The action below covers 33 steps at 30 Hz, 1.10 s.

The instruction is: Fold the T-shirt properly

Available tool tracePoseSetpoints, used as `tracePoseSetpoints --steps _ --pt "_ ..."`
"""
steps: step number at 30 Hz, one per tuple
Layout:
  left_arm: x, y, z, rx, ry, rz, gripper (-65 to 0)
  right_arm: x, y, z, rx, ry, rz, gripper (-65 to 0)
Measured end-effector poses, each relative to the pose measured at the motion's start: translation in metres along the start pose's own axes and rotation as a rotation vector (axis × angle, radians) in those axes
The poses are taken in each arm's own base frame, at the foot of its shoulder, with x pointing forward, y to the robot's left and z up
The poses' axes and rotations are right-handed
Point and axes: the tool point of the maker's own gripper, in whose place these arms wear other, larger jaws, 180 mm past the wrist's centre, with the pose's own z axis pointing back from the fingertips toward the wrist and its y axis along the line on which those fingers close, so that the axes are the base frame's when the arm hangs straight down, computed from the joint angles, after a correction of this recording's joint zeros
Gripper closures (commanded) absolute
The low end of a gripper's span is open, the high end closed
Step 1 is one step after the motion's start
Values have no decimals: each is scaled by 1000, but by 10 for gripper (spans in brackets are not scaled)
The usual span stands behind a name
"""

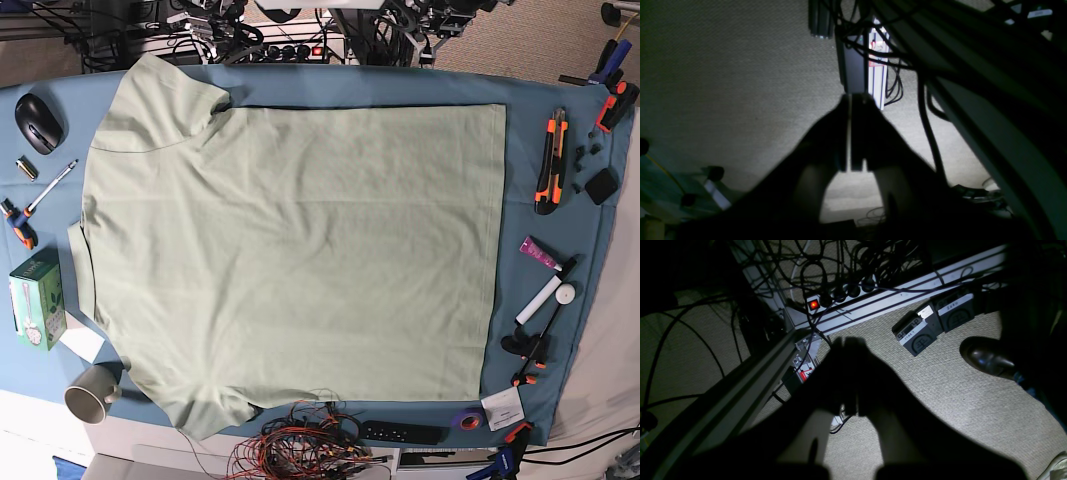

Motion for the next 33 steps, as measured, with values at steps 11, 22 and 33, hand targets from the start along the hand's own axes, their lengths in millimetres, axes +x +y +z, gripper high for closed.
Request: tracePoseSetpoints --steps 11,22,33 --pt "2 0 0 1 -3 0 0 0 0 0 0 0 0 0" --pt "5 0 0 1 -19 0 0 0 0 0 0 0 0 0" --pt "-7 28 9 24 -61 -12 0 -16 -28 15 54 -39 26 0"
